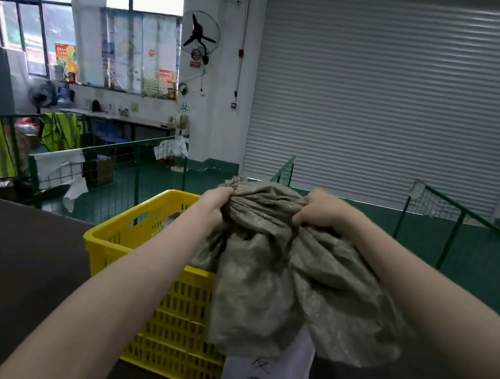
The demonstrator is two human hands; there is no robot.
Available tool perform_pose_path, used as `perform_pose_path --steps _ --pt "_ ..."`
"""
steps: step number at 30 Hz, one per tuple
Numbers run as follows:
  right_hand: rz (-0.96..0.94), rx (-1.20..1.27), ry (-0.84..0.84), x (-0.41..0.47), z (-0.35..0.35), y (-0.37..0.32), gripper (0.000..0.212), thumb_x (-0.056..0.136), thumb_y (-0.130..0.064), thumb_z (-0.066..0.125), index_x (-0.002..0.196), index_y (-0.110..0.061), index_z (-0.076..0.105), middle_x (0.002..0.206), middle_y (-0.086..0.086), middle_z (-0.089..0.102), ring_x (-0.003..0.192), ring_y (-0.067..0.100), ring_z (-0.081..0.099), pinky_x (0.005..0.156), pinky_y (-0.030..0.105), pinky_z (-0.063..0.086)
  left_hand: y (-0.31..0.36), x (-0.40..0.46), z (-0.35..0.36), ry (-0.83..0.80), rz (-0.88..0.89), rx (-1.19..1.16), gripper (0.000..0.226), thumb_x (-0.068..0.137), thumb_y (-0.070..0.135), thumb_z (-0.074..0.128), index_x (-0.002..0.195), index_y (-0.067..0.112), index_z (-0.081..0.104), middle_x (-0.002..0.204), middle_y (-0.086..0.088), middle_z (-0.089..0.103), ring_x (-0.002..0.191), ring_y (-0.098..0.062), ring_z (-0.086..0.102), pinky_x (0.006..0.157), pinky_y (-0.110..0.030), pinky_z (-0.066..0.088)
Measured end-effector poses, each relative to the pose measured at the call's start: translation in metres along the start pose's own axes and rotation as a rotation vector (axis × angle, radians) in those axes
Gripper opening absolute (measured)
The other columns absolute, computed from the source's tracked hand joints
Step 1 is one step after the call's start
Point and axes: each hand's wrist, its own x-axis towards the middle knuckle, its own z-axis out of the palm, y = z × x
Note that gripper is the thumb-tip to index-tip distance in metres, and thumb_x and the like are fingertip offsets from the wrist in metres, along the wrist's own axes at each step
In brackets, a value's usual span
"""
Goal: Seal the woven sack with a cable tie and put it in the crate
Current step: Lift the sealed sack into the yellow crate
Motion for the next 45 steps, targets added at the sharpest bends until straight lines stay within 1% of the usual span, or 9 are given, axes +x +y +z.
perform_pose_path --steps 7,12,16,19,24,30,38,42,45 --pt "-0.055 -0.319 0.294 0.034 -0.007 -0.001 0.024 0.081 -0.022 0.058 0.102 -0.01 0.056 0.116 0.018 0.058 0.108 0.037 0.056 0.079 0.04 0.042 -0.006 0.025 -0.002 0.11 0.142 0.216 0.082 0.093 0.029 0.05 0.149 0.006 -0.005 0.138 -0.015 0.046 0.12 -0.034 0.052 0.098 -0.045 0.048" --pt "-0.271 -0.779 0.63 0.059 -0.02 -0.007 0.027 0.083 -0.013 0.053 0.109 -0.012 0.057 0.119 0.015 0.059 0.112 0.035 0.053 0.092 0.046 0.038 0.004 0.043 -0.006 0.099 0.106 0.168 0.057 0.089 0.034 0.055 0.138 0.01 0.037 0.117 -0.009 0.059 0.078 -0.021 0.059 0.043 -0.023 0.045" --pt "-0.301 -1.047 0.823 0.076 -0.04 -0.02 0.014 0.067 -0.012 0.058 0.076 -0.017 0.067 0.101 0.011 0.067 0.088 0.032 0.063 0.069 0.04 0.051 0.008 0.045 0.0 0.014 0.057 0.067 0.031 0.091 0.035 0.057 0.114 0.014 0.054 0.085 -0.007 0.061 0.07 -0.018 0.058 0.048 -0.025 0.048" --pt "-0.271 -0.901 0.853 0.085 -0.025 -0.011 0.02 0.067 -0.009 0.06 0.085 -0.015 0.065 0.098 0.012 0.064 0.085 0.033 0.061 0.071 0.043 0.05 0.003 0.057 -0.002 0.05 0.118 0.016 0.053 0.09 0.027 0.058 0.136 0.011 0.037 0.117 -0.013 0.06 0.084 -0.021 0.06 0.044 -0.024 0.05" --pt "-0.165 -0.432 0.605 0.088 0.048 0.029 0.052 0.076 -0.009 0.063 0.124 -0.016 0.044 0.129 0.015 0.042 0.118 0.037 0.042 0.088 0.054 0.041 -0.028 0.063 -0.021 0.074 0.341 0.361 0.062 0.093 0.014 0.058 0.135 0.007 0.013 0.131 -0.014 0.044 0.117 -0.028 0.049 0.088 -0.036 0.047" --pt "-0.077 -0.012 0.188 0.093 0.121 0.067 0.061 0.081 -0.002 0.048 0.138 -0.014 0.03 0.132 0.021 0.037 0.121 0.042 0.041 0.096 0.047 0.041 -0.068 0.067 -0.04 -0.031 0.687 1.041 0.063 0.093 0.008 0.054 0.14 0.018 0.012 0.132 -0.021 0.052 0.117 -0.035 0.056 0.097 -0.044 0.047" --pt "0.067 -0.213 -0.577 0.098 0.158 0.089 0.092 0.087 -0.026 0.052 0.149 -0.021 -0.017 0.156 0.013 0.023 0.139 0.035 0.03 0.113 0.045 0.029 -0.095 0.066 -0.023 -0.213 0.84 1.738 0.07 0.089 0.028 0.056 0.146 0.024 0.016 0.135 -0.008 0.048 0.125 -0.029 0.044 0.101 -0.044 0.034" --pt "-0.077 -0.427 -0.534 0.102 0.147 0.083 0.093 0.082 -0.028 0.06 0.151 -0.022 -0.003 0.15 0.014 0.033 0.132 0.034 0.039 0.108 0.046 0.036 -0.09 0.077 -0.03 -0.306 0.725 1.751 0.073 0.088 0.035 0.057 0.146 0.033 0.012 0.139 -0.005 0.045 0.132 -0.025 0.039 0.11 -0.048 0.023" --pt "-0.282 -0.802 -0.107 0.091 0.134 0.08 0.084 0.086 -0.034 0.057 0.15 -0.017 0.006 0.148 0.019 0.032 0.137 0.039 0.029 0.11 0.053 0.024 -0.084 0.083 -0.036 -0.294 0.755 1.802 0.072 0.088 0.037 0.057 0.146 0.033 0.015 0.136 -0.006 0.047 0.129 -0.025 0.041 0.107 -0.046 0.026"
